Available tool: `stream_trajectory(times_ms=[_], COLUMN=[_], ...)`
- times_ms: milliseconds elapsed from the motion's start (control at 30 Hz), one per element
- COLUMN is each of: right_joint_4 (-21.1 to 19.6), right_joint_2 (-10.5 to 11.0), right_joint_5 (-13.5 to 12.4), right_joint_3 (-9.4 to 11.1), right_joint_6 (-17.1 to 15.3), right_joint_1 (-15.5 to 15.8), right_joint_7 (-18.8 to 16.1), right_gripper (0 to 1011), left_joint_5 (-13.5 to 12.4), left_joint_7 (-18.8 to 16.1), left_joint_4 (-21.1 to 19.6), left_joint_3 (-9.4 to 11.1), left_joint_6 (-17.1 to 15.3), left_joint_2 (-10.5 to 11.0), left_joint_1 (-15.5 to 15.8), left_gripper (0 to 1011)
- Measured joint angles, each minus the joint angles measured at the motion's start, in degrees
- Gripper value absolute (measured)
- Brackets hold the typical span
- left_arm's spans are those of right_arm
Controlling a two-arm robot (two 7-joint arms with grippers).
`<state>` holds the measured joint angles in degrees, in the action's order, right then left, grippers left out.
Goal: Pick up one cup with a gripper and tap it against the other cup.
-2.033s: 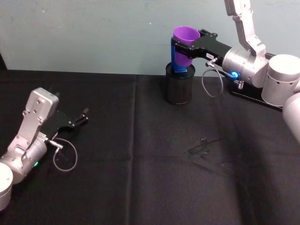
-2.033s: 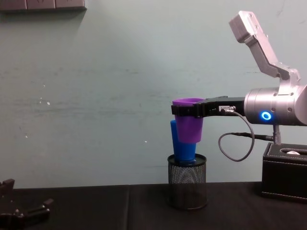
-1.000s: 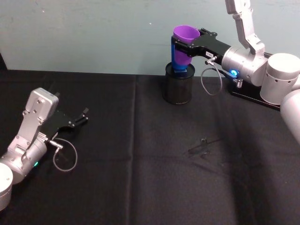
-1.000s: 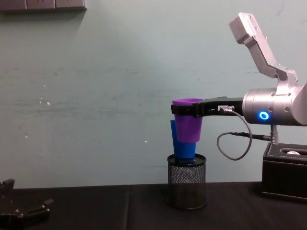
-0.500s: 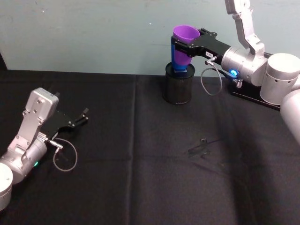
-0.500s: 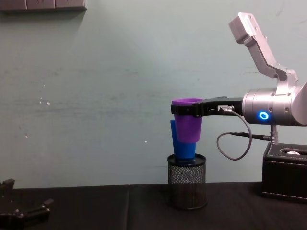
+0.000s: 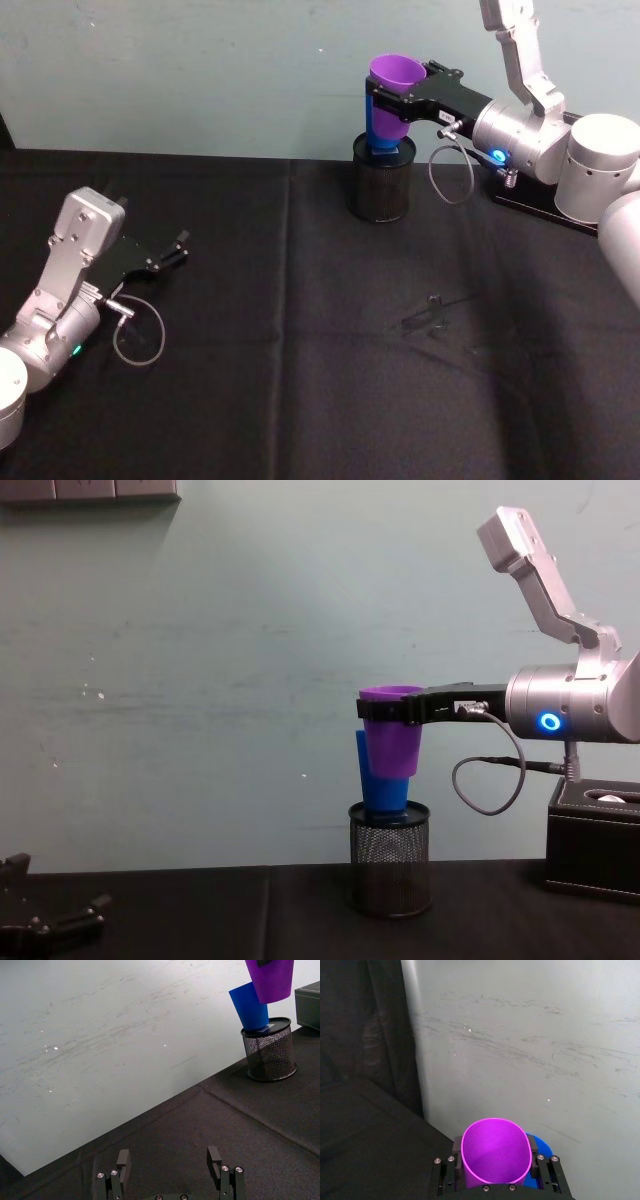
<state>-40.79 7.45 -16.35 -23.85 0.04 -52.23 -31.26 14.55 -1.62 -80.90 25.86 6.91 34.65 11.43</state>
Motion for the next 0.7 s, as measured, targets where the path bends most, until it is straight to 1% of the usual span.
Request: stream_trajectory(times_ms=[700], right_joint_4=[-0.03], right_joint_2=[0.00], right_joint_5=[0.00], right_joint_3=[0.00], right_joint_6=[0.00], right_joint_1=[0.00], right_joint_7=[0.05], right_gripper=[724], left_joint_5=[0.00], left_joint_7=[0.00], left_joint_4=[0.00], left_joint_3=[0.00], left_joint_6=[0.00], left_joint_2=[0.00], left_joint_1=[0.00], left_gripper=[1005])
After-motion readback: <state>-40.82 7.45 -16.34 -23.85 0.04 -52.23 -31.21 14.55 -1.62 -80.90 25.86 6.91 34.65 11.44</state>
